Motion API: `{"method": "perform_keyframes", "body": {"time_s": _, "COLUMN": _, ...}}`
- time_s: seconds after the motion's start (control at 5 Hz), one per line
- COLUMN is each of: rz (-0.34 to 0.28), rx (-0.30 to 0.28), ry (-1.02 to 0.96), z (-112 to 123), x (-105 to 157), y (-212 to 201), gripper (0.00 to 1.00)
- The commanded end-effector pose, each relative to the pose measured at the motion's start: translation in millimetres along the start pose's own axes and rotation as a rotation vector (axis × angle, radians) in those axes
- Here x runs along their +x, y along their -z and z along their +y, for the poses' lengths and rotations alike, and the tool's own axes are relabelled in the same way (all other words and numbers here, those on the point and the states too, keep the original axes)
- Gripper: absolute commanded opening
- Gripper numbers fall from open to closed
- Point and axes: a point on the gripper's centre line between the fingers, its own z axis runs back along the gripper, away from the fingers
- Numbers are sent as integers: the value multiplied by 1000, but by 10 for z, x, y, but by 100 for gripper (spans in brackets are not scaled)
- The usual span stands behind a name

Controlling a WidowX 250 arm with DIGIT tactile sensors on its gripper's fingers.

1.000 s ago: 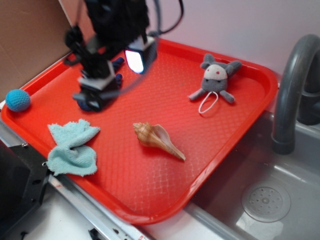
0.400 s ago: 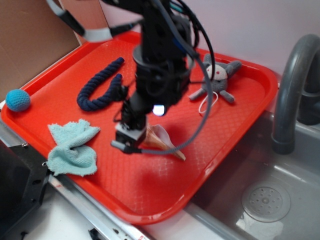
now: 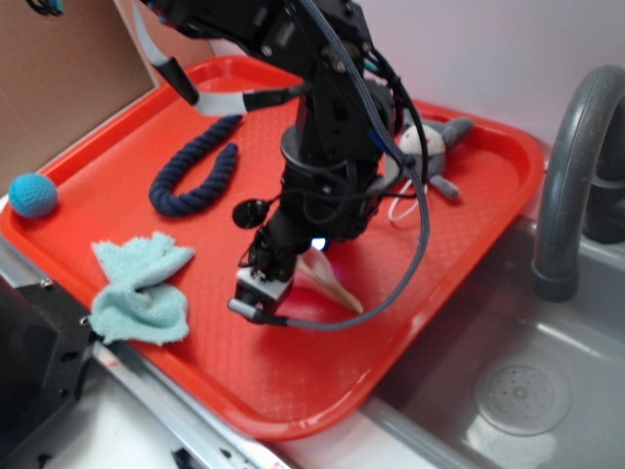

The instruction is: Grab the shell.

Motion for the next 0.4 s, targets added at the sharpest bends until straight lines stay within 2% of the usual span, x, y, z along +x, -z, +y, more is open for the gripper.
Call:
{"method": "perform_keyframes", "body": {"time_s": 0.0, "rz": -7, "rx": 51, "ry": 17, "z": -92, "x": 25, "y": -84, "gripper": 0}}
{"method": "perform_keyframes", "body": {"time_s": 0.2, "rz": 8, "rx": 65, "ry": 7, "z": -72, "x": 30, "y": -89, "gripper": 0}}
